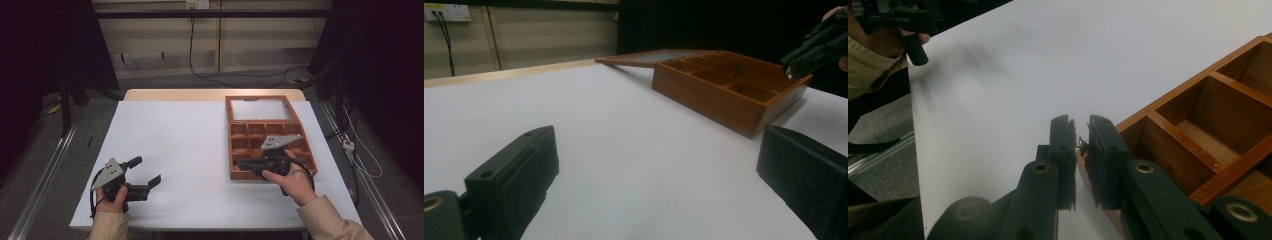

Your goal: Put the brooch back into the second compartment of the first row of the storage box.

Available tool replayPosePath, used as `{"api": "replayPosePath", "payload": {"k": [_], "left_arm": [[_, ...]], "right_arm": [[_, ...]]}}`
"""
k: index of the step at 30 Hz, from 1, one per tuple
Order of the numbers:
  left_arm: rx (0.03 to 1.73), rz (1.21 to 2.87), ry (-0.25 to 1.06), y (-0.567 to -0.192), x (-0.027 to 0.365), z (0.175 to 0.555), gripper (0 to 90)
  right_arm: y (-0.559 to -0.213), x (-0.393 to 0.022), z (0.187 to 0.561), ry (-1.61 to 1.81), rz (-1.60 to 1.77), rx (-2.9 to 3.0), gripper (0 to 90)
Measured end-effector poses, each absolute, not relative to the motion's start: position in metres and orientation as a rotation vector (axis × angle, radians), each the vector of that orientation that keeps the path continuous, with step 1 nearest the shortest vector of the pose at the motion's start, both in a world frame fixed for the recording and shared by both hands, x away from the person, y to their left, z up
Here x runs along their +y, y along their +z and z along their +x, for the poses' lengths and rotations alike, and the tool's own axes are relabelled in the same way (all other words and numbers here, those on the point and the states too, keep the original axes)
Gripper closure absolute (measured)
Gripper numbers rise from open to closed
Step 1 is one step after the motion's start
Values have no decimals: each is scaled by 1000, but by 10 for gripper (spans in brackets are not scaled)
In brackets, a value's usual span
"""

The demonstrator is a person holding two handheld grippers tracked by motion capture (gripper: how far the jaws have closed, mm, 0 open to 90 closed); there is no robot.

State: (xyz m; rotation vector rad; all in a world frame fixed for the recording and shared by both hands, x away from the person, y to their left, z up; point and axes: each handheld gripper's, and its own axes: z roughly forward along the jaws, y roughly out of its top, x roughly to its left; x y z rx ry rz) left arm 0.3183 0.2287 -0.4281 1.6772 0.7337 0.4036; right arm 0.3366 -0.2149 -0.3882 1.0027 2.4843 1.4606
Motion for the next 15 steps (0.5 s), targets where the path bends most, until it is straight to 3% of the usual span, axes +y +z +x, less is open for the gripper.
{"api": "replayPosePath", "payload": {"k": [15], "left_arm": [[732, 1673, 403, -428, 228, 318, 30]], "right_arm": [[-382, -222, 354, 1448, 1044, 2458, 815]]}}
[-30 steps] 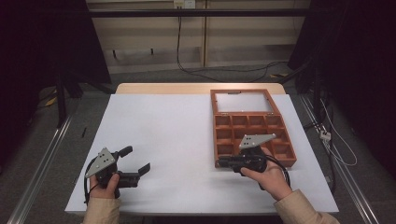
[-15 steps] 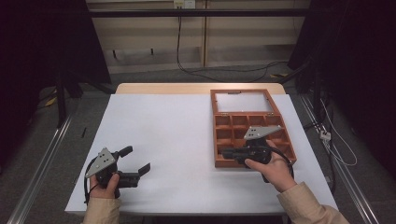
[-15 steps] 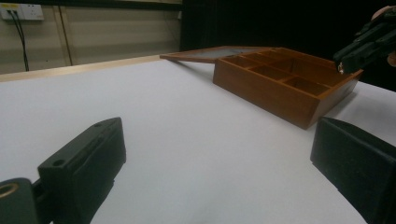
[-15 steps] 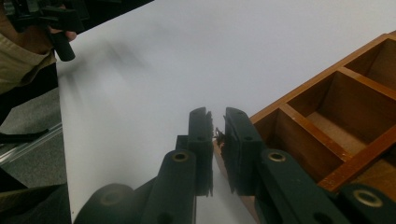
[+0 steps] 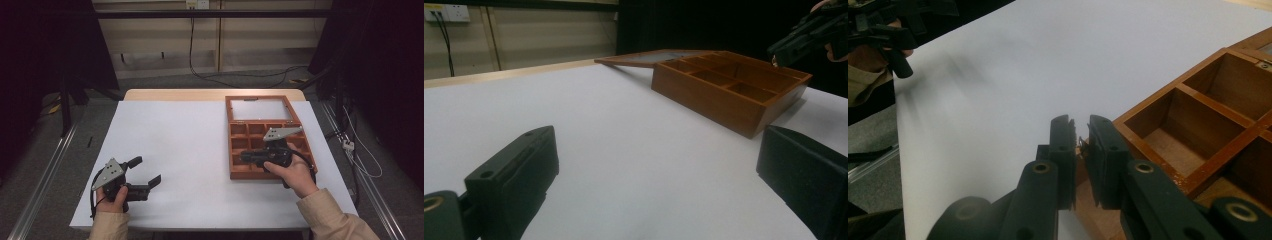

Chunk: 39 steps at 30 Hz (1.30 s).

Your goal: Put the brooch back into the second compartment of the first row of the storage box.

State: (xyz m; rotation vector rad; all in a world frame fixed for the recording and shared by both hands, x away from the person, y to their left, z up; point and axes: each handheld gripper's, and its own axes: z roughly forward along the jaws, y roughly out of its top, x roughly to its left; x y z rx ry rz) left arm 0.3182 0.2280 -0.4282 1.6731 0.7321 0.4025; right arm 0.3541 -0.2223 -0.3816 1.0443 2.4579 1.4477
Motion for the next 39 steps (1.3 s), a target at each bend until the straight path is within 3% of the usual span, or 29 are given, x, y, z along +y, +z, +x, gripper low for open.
{"api": "replayPosePath", "payload": {"k": [39], "left_arm": [[731, 1680, 399, -428, 228, 319, 30]], "right_arm": [[-381, -242, 389, 1394, 1152, 2371, 815]]}}
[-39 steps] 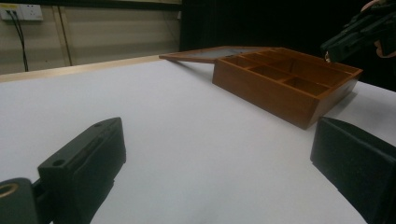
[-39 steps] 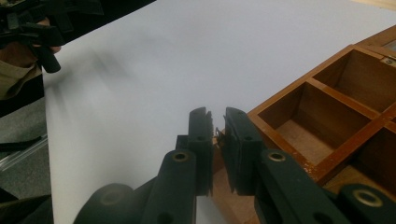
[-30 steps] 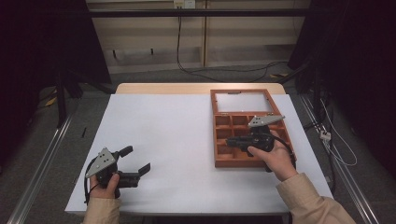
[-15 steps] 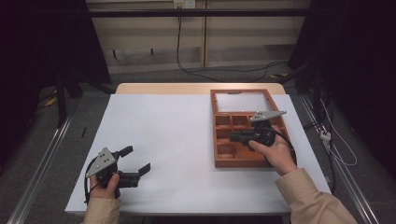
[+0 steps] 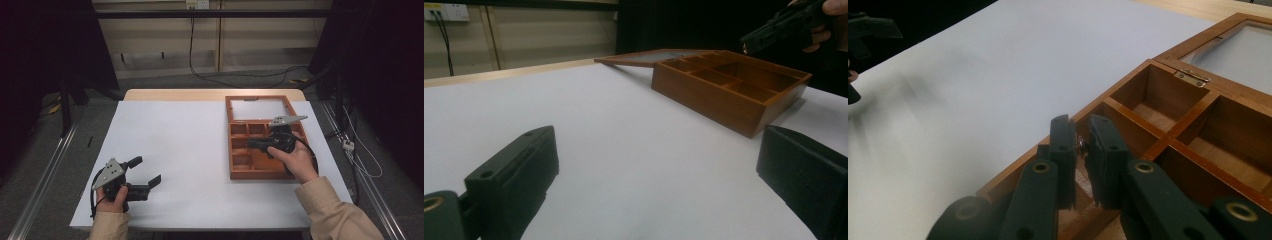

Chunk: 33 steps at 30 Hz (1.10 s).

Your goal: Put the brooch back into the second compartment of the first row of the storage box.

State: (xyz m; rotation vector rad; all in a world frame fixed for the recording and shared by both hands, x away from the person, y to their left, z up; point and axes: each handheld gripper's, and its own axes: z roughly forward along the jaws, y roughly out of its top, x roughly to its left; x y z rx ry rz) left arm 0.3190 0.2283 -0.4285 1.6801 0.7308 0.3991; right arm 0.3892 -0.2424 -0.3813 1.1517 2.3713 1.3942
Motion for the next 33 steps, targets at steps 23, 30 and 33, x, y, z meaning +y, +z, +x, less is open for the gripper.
{"api": "replayPosePath", "payload": {"k": [23, 30, 33], "left_arm": [[736, 1678, 396, -429, 229, 320, 30], [735, 1679, 396, -429, 229, 320, 30], [737, 1678, 395, -429, 229, 320, 30]], "right_arm": [[-385, -247, 405, 1363, 1190, 2360, 815], [-387, -251, 408, 1362, 1212, 2347, 815], [-388, -253, 410, 1358, 1220, 2342, 815]]}}
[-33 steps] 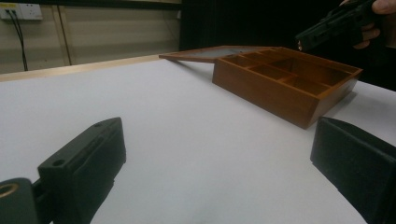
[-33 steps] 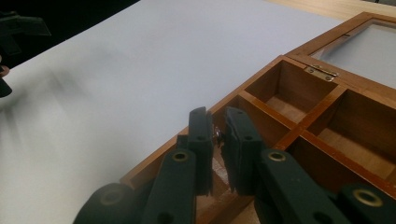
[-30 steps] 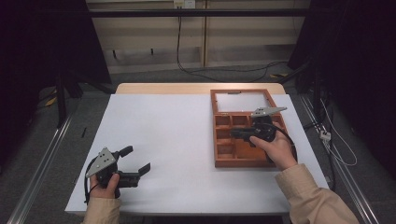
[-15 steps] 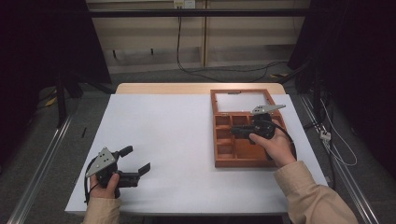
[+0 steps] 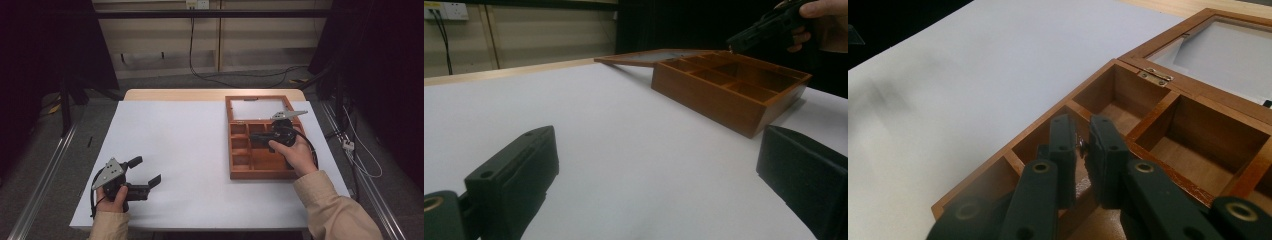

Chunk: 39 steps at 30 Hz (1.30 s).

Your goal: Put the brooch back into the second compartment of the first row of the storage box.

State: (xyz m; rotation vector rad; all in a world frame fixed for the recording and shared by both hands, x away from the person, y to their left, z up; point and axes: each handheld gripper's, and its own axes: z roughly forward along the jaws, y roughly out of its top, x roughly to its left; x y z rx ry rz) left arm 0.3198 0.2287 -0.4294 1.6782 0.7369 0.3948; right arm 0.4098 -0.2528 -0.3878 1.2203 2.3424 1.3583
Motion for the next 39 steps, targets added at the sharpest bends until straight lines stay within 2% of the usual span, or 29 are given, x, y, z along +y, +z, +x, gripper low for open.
{"api": "replayPosePath", "payload": {"k": [39], "left_arm": [[735, 1678, 391, -429, 229, 320, 30]], "right_arm": [[-392, -266, 432, 1315, 1308, 2279, 815]]}}
